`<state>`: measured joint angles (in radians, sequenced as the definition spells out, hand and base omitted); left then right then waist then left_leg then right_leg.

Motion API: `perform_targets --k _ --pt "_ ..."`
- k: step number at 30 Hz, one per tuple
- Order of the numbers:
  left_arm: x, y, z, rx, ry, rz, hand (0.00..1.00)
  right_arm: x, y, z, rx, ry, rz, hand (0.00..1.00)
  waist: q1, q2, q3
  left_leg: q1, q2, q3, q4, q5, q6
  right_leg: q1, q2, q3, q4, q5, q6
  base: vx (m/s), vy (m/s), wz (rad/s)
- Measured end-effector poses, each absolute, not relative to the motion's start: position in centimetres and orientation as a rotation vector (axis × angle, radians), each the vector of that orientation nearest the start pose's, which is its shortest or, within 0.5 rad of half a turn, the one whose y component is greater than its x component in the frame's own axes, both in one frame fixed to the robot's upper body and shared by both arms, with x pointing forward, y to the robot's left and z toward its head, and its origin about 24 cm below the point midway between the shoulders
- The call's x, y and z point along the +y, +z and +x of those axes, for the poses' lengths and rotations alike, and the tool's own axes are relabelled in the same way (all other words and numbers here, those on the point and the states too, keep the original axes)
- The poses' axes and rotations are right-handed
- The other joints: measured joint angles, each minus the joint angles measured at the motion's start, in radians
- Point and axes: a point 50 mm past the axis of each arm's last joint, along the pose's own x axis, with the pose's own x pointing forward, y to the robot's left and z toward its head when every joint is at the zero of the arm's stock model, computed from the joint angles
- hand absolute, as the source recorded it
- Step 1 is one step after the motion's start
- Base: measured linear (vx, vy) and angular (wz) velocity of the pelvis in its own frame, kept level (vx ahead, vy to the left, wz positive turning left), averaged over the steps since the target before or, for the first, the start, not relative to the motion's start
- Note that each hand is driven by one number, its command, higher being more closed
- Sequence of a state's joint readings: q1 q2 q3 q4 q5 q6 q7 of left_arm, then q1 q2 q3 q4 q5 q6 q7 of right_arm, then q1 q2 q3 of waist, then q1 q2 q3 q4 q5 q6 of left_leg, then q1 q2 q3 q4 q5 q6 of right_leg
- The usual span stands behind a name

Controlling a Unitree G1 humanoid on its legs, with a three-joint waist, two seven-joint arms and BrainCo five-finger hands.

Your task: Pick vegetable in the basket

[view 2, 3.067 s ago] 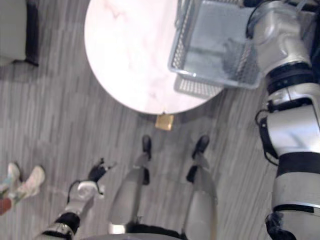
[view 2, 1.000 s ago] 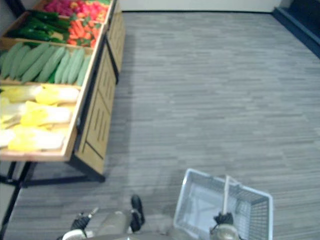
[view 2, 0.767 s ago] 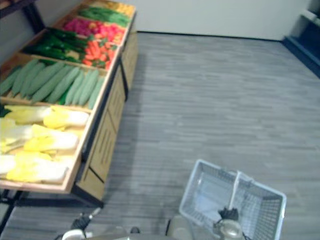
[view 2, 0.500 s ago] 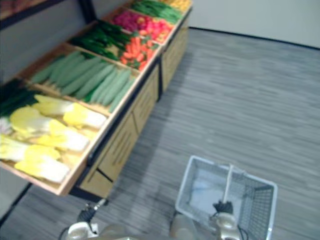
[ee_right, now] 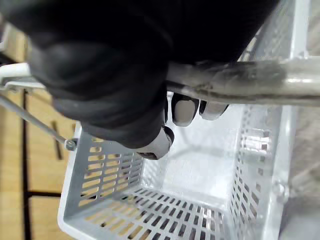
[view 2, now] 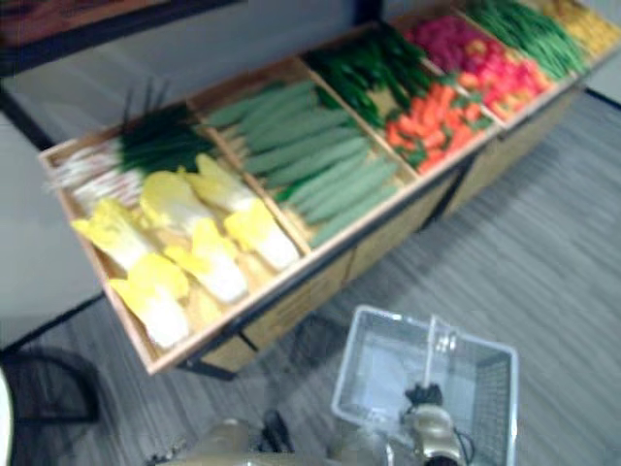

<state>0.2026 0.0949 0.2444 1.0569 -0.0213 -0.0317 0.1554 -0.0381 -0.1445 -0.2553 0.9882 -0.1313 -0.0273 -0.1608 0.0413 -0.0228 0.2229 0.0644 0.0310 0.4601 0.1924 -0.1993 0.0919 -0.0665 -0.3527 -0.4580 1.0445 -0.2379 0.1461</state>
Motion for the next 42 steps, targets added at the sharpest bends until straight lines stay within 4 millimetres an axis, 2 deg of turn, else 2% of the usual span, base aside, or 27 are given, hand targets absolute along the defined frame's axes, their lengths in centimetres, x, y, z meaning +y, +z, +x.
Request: perform_targets --k 2,5,6,7,8,9,10,11,12,16,19,21,22,23,25,27,28,29,30,31,33,34,35,36,38,40,42 --pt "22.7 -16.4 3.8 1.203 0.494 0.023 0.00 -24.0 -13.1 15.2 0.904 -0.353 -0.220 1.00 -0.001 0.012 0.002 0.043 0.027 -0.067 -0.001 0.004 -0.006 -0.030 0.013 0.006 -0.031 -0.024 -0.033 0.31 -0.180 1.17" --pt "22.6 -16.2 4.9 1.171 0.488 0.018 0.00 -23.9 -13.1 15.4 0.899 -0.341 -0.230 1.00 -0.009 0.008 0.000 0.056 0.064 -0.165 -0.017 0.031 -0.051 -0.072 0.050 0.079 -0.311 -0.035 -0.043 0.26 -0.315 1.27" --pt "22.6 -16.1 5.6 1.151 0.481 0.020 0.00 -24.1 -13.2 15.1 0.909 -0.360 -0.220 1.00 -0.012 -0.005 -0.006 0.042 0.067 -0.192 -0.026 0.047 -0.078 -0.072 0.052 0.136 -0.495 -0.012 -0.023 0.18 -0.422 1.19" --pt "23.2 -15.9 6.1 1.137 0.487 0.035 0.00 -24.3 -13.4 14.5 0.934 -0.393 -0.199 1.00 -0.012 -0.035 -0.011 0.037 0.060 -0.207 -0.046 0.057 -0.121 -0.067 0.048 0.214 -0.649 0.080 -0.039 0.21 -0.525 1.07" --pt "23.9 -15.7 6.2 1.130 0.493 0.051 0.00 -24.4 -13.7 13.9 0.952 -0.398 -0.194 1.00 -0.012 -0.058 -0.014 0.038 0.054 -0.220 -0.057 0.052 -0.146 -0.066 0.042 0.253 -0.693 0.149 -0.035 0.19 -0.566 0.82" --pt "23.5 -15.8 6.8 1.134 0.487 0.043 0.00 -24.9 -13.8 13.5 0.967 -0.422 -0.182 1.00 -0.013 -0.037 -0.002 0.044 0.082 -0.254 -0.089 0.051 -0.200 -0.057 0.077 0.277 -0.673 0.106 0.012 0.08 -0.458 0.53" --pt "22.7 -16.0 6.9 1.140 0.476 0.022 0.00 -25.7 -13.5 13.5 0.962 -0.447 -0.178 1.00 -0.016 -0.003 -0.009 0.044 0.127 -0.257 -0.112 0.068 -0.231 -0.057 0.125 0.289 -0.670 0.096 0.003 0.05 -0.423 0.35" --pt "22.5 -16.1 6.9 1.141 0.473 0.016 0.00 -25.9 -13.5 13.4 0.966 -0.453 -0.174 1.00 -0.015 -0.003 -0.009 0.049 0.140 -0.257 -0.122 0.076 -0.238 -0.057 0.139 0.287 -0.668 0.081 -0.007 -0.01 -0.360 0.09" --pt "22.2 -16.1 7.1 1.142 0.467 0.008 0.00 -26.0 -13.5 13.4 0.968 -0.456 -0.177 1.00 -0.015 0.013 -0.009 0.061 0.163 -0.258 -0.129 0.095 -0.245 -0.052 0.156 0.271 -0.657 0.062 -0.025 -0.03 -0.307 0.14" --pt "23.4 -15.4 8.5 1.072 0.546 -0.017 0.00 -25.9 -13.7 12.9 0.980 -0.446 -0.172 1.00 -0.022 0.031 -0.021 0.076 0.194 -0.254 -0.158 0.144 -0.243 -0.031 0.186 0.235 -0.658 0.033 -0.044 -0.06 -0.199 0.21" --pt "27.1 -13.8 9.8 0.956 0.790 -0.091 0.00 -25.8 -13.7 13.0 0.981 -0.436 -0.179 1.00 -0.025 0.047 -0.031 0.039 0.210 -0.256 -0.158 0.151 -0.241 -0.049 0.213 0.236 -0.689 0.044 -0.049 -0.11 -0.047 0.09" --pt "30.5 -11.4 12.0 0.779 1.001 -0.152 0.00 -25.9 -13.6 13.2 0.970 -0.442 -0.185 1.00 -0.024 0.050 -0.033 -0.016 0.207 -0.254 -0.159 0.148 -0.233 -0.086 0.221 0.240 -0.712 0.070 -0.051 -0.06 0.019 0.10" --pt "31.2 -10.7 12.6 0.731 1.046 -0.168 0.00 -26.0 -13.5 13.3 0.964 -0.446 -0.188 1.00 -0.023 0.054 -0.031 -0.023 0.206 -0.251 -0.161 0.149 -0.229 -0.090 0.222 0.241 -0.716 0.070 -0.052 -0.03 0.046 0.07" --pt "32.9 -8.9 14.2 0.610 1.136 -0.205 0.00 -26.2 -13.3 13.5 0.955 -0.453 -0.196 1.00 -0.023 0.068 -0.024 -0.025 0.199 -0.225 -0.169 0.132 -0.166 -0.089 0.217 0.249 -0.718 0.071 -0.053 0.02 0.055 0.07" --pt "34.2 -6.4 16.3 0.460 1.188 -0.232 0.00 -26.3 -13.3 13.4 0.953 -0.458 -0.199 1.00 -0.023 0.062 -0.027 -0.025 0.179 -0.222 -0.171 0.105 -0.097 -0.085 0.204 0.256 -0.721 0.068 -0.056 0.06 0.039 0.19" --pt "35.1 -2.3 18.8 0.235 1.196 -0.228 0.00 -26.9 -13.1 12.9 0.952 -0.496 -0.212 1.00 -0.024 0.067 -0.034 -0.010 0.166 -0.221 -0.192 0.109 -0.098 -0.085 0.194 0.253 -0.719 0.068 -0.057 0.11 0.018 0.16" --pt "35.1 -0.8 19.5 0.165 1.188 -0.206 0.00 -27.5 -13.0 12.5 0.955 -0.516 -0.220 1.00 -0.024 0.082 -0.040 -0.009 0.165 -0.224 -0.203 0.165 -0.105 -0.082 0.192 0.244 -0.720 0.069 -0.059 0.16 0.027 0.19" --pt "34.9 0.9 20.4 0.085 1.167 -0.181 0.00 -28.2 -12.9 11.8 0.955 -0.548 -0.219 1.00 -0.036 0.094 -0.046 -0.005 0.159 -0.222 -0.213 0.207 -0.167 -0.068 0.181 0.229 -0.724 0.073 -0.056 0.20 0.041 0.41" --pt "34.7 2.0 21.1 0.041 1.148 -0.150 0.00 -28.6 -12.9 11.1 0.965 -0.574 -0.212 1.00 -0.053 0.101 -0.050 0.005 0.153 -0.222 -0.221 0.223 -0.186 -0.043 0.174 0.209 -0.735 0.078 -0.051 0.24 0.057 0.70" --pt "34.6 3.8 22.1 -0.022 1.103 -0.064 0.00 -28.8 -13.1 10.1 0.986 -0.599 -0.198 1.00 -0.067 0.104 -0.051 0.032 0.151 -0.223 -0.237 0.229 -0.192 0.007 0.172 0.183 -0.758 0.078 -0.050 0.24 0.064 0.57" --pt "34.8 5.5 22.9 -0.065 1.056 0.046 0.00 -28.8 -13.3 9.4 0.999 -0.611 -0.191 1.00 -0.066 0.097 -0.052 0.058 0.149 -0.219 -0.244 0.229 -0.193 0.041 0.174 0.180 -0.782 0.080 -0.048 0.15 0.051 0.16" --pt "34.8 7.2 23.7 -0.105 0.985 0.188 0.00 -28.9 -13.3 8.9 1.007 -0.619 -0.192 1.00 -0.065 0.089 -0.055 0.065 0.145 -0.207 -0.244 0.229 -0.193 0.054 0.173 0.183 -0.801 0.087 -0.044 0.07 0.030 -0.03" --pt "34.7 7.6 23.9 -0.117 0.968 0.208 0.00 -29.0 -13.3 8.8 1.008 -0.620 -0.193 1.00 -0.065 0.089 -0.055 0.065 0.144 -0.203 -0.244 0.229 -0.193 0.054 0.173 0.184 -0.804 0.089 -0.043 0.06 0.060 -0.06" --pt "34.2 8.9 24.7 -0.151 0.889 0.332 0.00 -29.1 -13.3 8.8 1.005 -0.624 -0.193 1.00 -0.064 0.089 -0.055 0.062 0.141 -0.191 -0.244 0.229 -0.193 0.055 0.173 0.189 -0.818 0.099 -0.042 0.02 0.055 -0.08" --pt "32.8 10.2 25.9 -0.189 0.766 0.475 0.00 -29.2 -13.3 8.8 1.006 -0.623 -0.193 1.00 -0.068 0.092 -0.056 0.063 0.136 -0.181 -0.244 0.229 -0.193 0.062 0.173 0.196 -0.846 0.119 -0.037 0.00 0.058 -0.12" --pt "29.3 10.8 27.8 -0.239 0.574 0.599 0.00 -29.2 -13.2 8.9 1.003 -0.617 -0.191 1.00 -0.070 0.101 -0.055 0.065 0.131 -0.163 -0.243 0.229 -0.193 0.078 0.175 0.206 -0.896 0.153 -0.033 -0.03 0.051 -0.14" --pt "26.7 10.4 28.5 -0.255 0.442 0.671 0.00 -29.1 -13.1 9.5 0.991 -0.612 -0.189 1.00 -0.078 0.112 -0.052 0.063 0.127 -0.149 -0.244 0.229 -0.193 0.077 0.176 0.221 -0.921 0.176 -0.031 -0.06 0.044 -0.20"
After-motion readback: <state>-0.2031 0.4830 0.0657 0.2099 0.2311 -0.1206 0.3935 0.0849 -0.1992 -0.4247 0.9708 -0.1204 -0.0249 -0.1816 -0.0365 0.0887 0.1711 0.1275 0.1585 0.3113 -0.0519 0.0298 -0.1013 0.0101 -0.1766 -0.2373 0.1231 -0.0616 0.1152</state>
